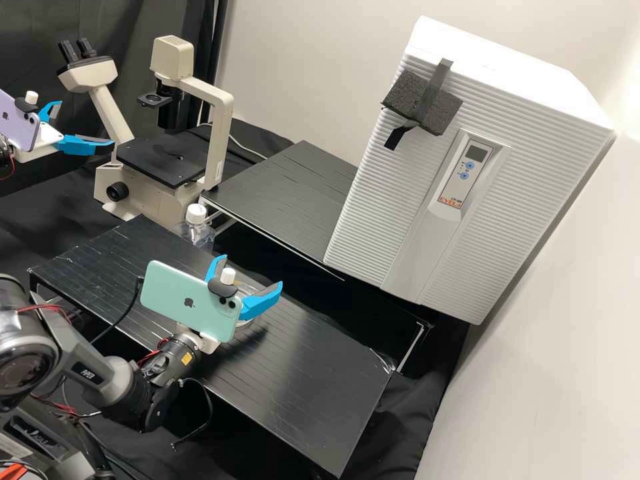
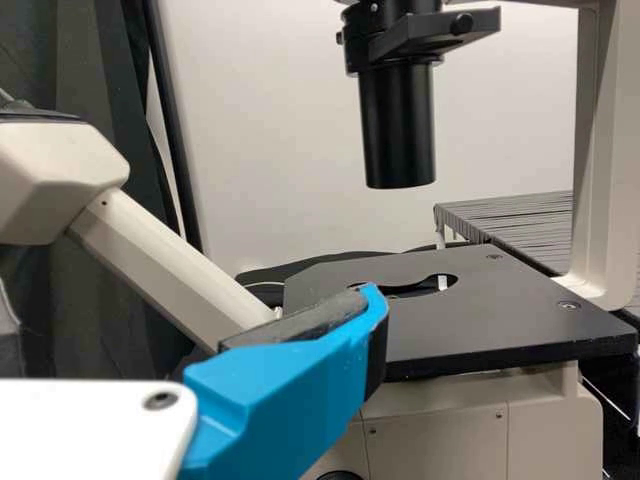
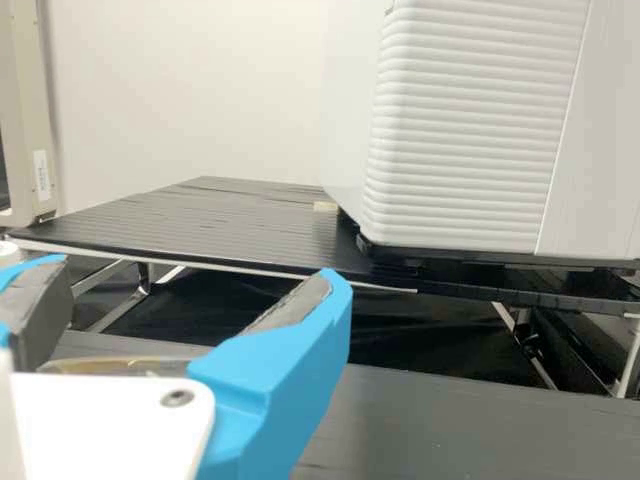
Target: Close the petri dish lid.
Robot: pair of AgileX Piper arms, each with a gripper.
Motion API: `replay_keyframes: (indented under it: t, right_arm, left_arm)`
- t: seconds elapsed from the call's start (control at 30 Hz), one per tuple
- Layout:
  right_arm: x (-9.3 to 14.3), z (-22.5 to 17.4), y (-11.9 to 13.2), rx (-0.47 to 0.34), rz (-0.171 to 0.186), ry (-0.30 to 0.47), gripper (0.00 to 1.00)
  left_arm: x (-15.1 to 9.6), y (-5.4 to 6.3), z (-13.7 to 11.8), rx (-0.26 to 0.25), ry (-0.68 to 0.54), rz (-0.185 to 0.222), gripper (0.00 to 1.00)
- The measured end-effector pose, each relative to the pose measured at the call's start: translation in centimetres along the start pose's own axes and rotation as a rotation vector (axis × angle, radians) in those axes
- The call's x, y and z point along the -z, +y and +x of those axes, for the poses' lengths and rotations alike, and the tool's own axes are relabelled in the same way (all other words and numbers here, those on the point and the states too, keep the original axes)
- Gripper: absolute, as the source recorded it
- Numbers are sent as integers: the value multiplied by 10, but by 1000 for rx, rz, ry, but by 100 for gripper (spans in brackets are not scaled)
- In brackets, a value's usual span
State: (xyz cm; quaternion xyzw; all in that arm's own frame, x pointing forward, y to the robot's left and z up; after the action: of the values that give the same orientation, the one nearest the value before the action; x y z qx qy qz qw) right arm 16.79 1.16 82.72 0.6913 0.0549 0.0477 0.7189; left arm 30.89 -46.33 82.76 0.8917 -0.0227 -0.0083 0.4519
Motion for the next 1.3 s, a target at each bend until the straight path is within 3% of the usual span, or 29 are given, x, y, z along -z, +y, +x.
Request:
replay_keyframes:
  t: [0.37, 0.47, 0.5, 0.83, 1.3]
  right_arm:
    - [-6, -9, 7, 28, 6, 1, 0]
    - [-5, -14, 11, 28, -6, 4, 0]
    - [-5, -15, 11, 30, -6, 3, 100]
    - [0, -25, 14, 55, -72, 16, 100]
    - [-2, -27, 17, 45, -47, -4, 100]
  left_arm:
    - [0, 0, 0, 0, 0, 0, 100]
    - [0, 0, 0, 0, 0, 0, 100]
    - [0, 0, 0, 0, 0, 0, 100]
    - [0, 0, 0, 0, 0, 0, 100]
    - [0, 0, 0, 0, 0, 0, 100]
